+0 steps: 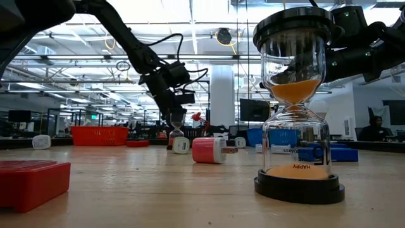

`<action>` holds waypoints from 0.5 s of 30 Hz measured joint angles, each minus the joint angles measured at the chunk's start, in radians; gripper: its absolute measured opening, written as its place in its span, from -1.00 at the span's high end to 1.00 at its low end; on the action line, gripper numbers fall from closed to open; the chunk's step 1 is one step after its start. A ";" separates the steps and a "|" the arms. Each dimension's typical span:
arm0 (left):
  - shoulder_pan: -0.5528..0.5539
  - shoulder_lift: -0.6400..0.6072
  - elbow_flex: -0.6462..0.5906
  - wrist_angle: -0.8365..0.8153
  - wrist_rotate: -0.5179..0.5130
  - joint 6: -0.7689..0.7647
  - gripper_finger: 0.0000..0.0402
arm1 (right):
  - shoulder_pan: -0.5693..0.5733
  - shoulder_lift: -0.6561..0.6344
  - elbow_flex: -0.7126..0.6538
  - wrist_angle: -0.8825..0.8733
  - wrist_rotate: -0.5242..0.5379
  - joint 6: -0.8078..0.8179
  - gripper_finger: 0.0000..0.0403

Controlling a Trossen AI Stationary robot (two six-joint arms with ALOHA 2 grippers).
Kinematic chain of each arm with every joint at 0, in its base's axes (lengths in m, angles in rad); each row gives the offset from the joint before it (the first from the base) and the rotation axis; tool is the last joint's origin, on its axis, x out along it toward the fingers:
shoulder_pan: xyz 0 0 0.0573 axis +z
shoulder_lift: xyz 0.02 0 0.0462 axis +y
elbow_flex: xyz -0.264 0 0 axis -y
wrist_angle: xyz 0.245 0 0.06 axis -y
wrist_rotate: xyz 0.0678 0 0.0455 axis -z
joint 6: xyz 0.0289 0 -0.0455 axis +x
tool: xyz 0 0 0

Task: Pick & Place Office items
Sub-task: Put the left blue charger adapter head into the black bin

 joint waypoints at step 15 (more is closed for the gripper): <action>-0.004 -0.012 0.000 0.005 -0.138 0.000 -0.23 | 0.000 0.000 0.000 0.000 0.000 0.000 0.98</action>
